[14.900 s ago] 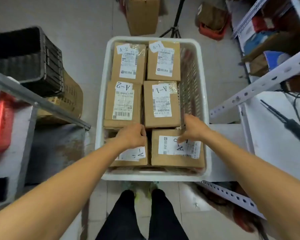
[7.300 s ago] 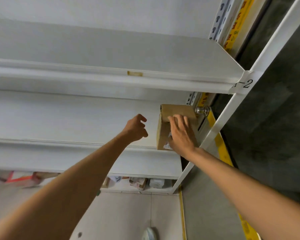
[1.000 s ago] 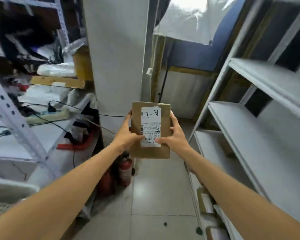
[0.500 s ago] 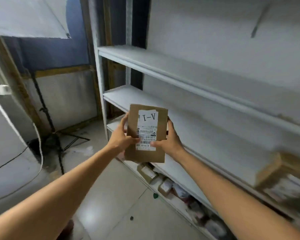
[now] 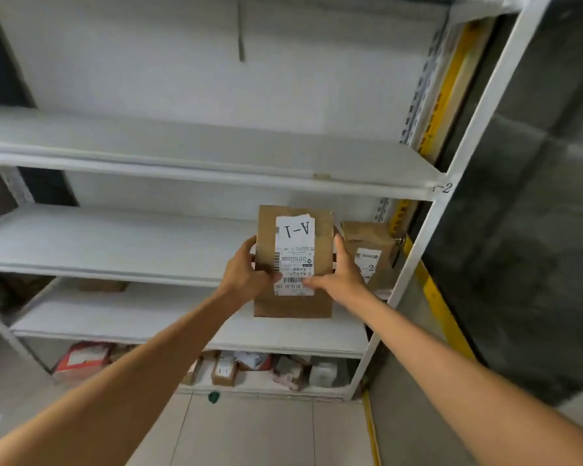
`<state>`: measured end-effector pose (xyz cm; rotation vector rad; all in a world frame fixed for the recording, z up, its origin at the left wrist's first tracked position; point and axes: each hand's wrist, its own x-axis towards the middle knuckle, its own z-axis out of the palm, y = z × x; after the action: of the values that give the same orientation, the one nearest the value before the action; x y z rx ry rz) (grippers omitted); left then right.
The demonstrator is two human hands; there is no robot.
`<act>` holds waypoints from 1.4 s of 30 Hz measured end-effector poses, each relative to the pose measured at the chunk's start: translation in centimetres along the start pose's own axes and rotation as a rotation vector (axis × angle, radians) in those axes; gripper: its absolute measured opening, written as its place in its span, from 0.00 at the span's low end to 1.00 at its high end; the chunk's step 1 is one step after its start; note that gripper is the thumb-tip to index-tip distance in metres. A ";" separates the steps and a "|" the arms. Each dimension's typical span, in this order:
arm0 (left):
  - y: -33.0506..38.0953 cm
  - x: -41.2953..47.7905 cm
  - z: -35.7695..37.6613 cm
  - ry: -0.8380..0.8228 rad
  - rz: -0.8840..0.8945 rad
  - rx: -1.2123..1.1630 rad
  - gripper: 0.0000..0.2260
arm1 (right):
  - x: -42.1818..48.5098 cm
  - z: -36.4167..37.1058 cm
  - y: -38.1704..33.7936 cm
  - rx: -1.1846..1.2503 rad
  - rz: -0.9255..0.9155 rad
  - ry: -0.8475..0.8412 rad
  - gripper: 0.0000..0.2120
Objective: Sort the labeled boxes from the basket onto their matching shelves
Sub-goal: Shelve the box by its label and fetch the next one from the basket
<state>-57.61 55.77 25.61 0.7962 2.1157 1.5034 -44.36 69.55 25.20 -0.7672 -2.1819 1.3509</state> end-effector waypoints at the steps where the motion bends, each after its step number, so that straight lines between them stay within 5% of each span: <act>1: 1.2 0.8 0.7 -0.013 0.020 -0.002 0.39 | 0.4 -1.4 -0.3 -0.010 -0.010 0.019 0.53; 18: 20.7 14.5 10.3 -0.094 0.388 -0.112 0.41 | 12.4 -21.3 -7.4 -0.082 -0.213 0.348 0.55; 31: 20.3 22.3 17.0 -0.051 0.490 -0.082 0.48 | 19.9 -24.8 -3.4 -0.211 -0.146 0.411 0.53; 39: 20.5 24.7 18.7 -0.100 0.505 -0.102 0.46 | 20.9 -24.7 -5.1 -0.580 -0.376 0.656 0.52; 42: 20.7 25.0 19.2 -0.104 0.502 -0.092 0.46 | 20.9 -24.7 -5.4 -0.789 -0.309 0.664 0.49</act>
<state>-59.84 91.05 38.67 1.4130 1.8358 1.7376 -45.20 97.62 42.16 -0.9144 -2.0945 0.0039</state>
